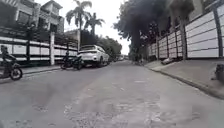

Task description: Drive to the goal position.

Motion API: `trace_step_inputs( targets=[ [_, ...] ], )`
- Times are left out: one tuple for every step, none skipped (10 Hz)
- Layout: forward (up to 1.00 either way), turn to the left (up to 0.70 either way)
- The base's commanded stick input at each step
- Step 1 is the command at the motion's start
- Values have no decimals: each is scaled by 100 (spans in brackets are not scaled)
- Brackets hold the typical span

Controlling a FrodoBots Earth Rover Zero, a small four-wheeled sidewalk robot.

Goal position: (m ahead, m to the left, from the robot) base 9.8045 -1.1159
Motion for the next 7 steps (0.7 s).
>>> trace_step_inputs(
  targets=[
    [100,2],
    [100,2],
    [100,2],
    [100,2],
    [100,2],
    [100,2],
    [100,2]
  ],
)
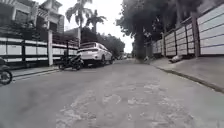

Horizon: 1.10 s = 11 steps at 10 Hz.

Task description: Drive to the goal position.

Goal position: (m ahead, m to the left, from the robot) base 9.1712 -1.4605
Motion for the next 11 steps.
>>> trace_step_inputs(
  targets=[
    [100,2],
    [100,2],
    [100,2],
    [100,2],
    [100,2],
    [100,2],
    [100,2],
    [100,2],
    [100,2],
    [100,2],
    [100,2]
  ],
)
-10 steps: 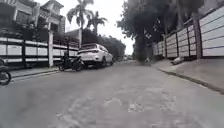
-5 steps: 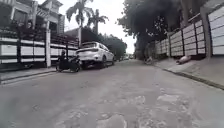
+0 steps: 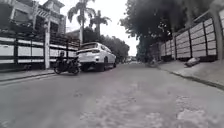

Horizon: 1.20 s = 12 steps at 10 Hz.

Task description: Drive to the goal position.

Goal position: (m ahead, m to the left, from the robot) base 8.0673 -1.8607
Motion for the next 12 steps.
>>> trace_step_inputs(
  targets=[
    [100,2],
    [100,2],
    [100,-15],
    [100,-38],
    [100,-38],
    [100,-38],
    [100,-38],
    [100,-38],
    [100,-38],
    [100,-34],
    [30,-6],
    [0,0]
  ],
)
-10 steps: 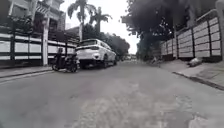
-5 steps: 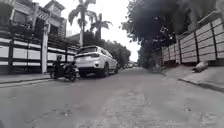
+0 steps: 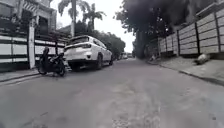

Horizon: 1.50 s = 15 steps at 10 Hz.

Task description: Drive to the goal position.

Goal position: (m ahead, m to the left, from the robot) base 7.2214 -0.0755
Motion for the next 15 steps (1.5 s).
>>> trace_step_inputs(
  targets=[
    [0,0],
    [0,0],
    [0,0],
    [0,0],
    [0,0],
    [0,0],
    [0,0],
    [0,0],
    [4,0],
    [21,1],
    [38,1],
    [54,2],
    [71,2],
    [88,3],
    [100,3]
  ],
)
